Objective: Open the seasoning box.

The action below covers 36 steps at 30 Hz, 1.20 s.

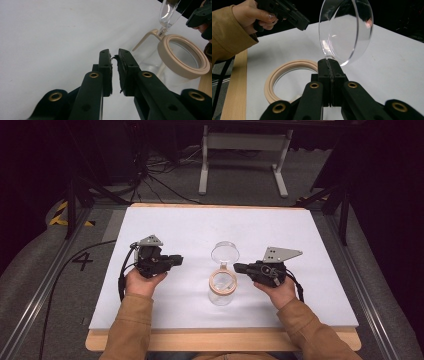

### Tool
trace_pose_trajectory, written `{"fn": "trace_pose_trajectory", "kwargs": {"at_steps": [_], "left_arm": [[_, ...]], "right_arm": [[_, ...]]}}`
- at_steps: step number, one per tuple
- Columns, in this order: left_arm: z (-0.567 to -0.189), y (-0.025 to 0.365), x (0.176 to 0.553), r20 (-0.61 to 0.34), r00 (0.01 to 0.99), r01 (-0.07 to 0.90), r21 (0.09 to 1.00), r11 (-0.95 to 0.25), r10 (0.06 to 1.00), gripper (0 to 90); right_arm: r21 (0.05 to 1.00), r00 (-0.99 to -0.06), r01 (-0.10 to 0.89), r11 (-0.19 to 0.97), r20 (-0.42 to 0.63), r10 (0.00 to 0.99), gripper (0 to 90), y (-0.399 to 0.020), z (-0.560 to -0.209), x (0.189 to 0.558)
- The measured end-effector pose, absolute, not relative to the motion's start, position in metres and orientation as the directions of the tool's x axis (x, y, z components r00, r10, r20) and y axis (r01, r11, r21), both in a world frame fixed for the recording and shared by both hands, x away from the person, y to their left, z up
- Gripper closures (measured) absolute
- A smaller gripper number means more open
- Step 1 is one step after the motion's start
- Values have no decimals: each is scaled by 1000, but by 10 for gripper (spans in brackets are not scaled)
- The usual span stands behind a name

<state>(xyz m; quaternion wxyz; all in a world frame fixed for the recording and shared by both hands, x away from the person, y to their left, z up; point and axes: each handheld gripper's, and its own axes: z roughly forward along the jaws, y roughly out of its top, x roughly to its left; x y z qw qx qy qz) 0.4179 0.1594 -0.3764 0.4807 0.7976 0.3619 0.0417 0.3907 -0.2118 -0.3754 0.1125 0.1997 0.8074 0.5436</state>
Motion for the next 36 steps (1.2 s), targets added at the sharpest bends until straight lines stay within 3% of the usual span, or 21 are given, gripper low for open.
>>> {"fn": "trace_pose_trajectory", "kwargs": {"at_steps": [7, 14, 26, 36], "left_arm": [[-375, 160, 418, -276, 750, 527, 799, -289, 601, 811], [-366, 163, 416, -233, 782, 491, 802, -341, 578, 778], [-365, 180, 420, -229, 739, 532, 775, -341, 634, 723], [-377, 181, 427, -229, 702, 583, 728, -360, 674, 665]], "right_arm": [[924, -897, 182, 336, 15, 442, 893, -214, -371, 389], [932, -866, 192, 306, 15, 499, 888, -247, -355, 396], [911, -805, 223, 346, -28, 592, 746, -294, -347, 406], [866, -725, 337, 370, -12, 689, 675, -333, -359, 423]]}}
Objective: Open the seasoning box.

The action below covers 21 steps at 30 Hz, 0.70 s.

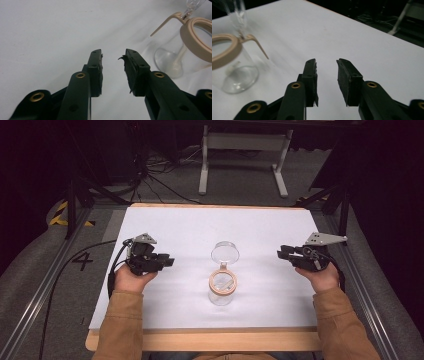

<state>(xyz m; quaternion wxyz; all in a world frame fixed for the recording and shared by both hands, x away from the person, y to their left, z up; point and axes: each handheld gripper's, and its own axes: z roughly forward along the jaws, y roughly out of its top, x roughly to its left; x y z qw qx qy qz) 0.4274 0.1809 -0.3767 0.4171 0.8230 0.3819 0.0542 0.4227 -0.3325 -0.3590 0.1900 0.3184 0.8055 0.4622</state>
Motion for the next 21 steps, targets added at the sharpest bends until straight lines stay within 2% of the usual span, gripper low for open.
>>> {"fn": "trace_pose_trajectory", "kwargs": {"at_steps": [8, 12, 21], "left_arm": [[-388, 178, 433, -213, 690, 599, 703, -382, 692, 615], [-393, 174, 434, -209, 691, 609, 683, -402, 692, 609], [-405, 172, 440, -206, 684, 624, 662, -414, 700, 564]], "right_arm": [[828, -674, 425, 366, 19, 738, 602, -349, -383, 437], [777, -633, 523, 351, 78, 770, 554, -355, -396, 448], [745, -641, 534, 400, 49, 766, 518, -357, -416, 454]]}}
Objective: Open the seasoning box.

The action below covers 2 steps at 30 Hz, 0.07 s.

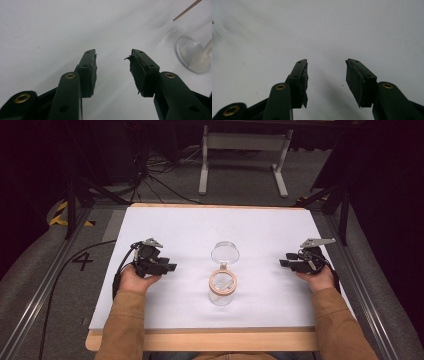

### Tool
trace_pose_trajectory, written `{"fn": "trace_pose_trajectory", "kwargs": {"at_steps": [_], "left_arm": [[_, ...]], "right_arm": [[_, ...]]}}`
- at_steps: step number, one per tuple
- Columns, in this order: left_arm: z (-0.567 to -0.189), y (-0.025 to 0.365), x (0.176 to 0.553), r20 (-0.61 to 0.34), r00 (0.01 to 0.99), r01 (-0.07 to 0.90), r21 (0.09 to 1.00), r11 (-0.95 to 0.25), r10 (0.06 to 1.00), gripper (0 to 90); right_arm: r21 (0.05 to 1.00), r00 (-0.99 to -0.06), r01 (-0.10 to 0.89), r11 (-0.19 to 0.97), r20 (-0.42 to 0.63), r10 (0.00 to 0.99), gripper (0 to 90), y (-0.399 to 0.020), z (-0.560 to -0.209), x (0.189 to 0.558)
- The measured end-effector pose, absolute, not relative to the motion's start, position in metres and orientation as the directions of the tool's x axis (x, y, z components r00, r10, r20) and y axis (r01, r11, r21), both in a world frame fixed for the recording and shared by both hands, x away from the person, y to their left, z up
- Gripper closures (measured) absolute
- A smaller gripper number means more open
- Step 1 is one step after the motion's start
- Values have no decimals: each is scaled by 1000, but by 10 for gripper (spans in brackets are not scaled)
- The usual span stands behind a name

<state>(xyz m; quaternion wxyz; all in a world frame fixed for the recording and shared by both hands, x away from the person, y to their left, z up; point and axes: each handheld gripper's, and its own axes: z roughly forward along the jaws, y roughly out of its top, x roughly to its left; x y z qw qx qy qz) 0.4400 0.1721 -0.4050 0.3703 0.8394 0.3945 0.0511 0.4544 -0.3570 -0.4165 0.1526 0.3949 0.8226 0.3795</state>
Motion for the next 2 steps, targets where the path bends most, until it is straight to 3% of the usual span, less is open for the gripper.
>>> {"fn": "trace_pose_trajectory", "kwargs": {"at_steps": [2], "left_arm": [[-406, 172, 440, -202, 685, 621, 665, -416, 700, 552]], "right_arm": [[744, -643, 533, 403, 48, 764, 511, -356, -417, 455]]}}
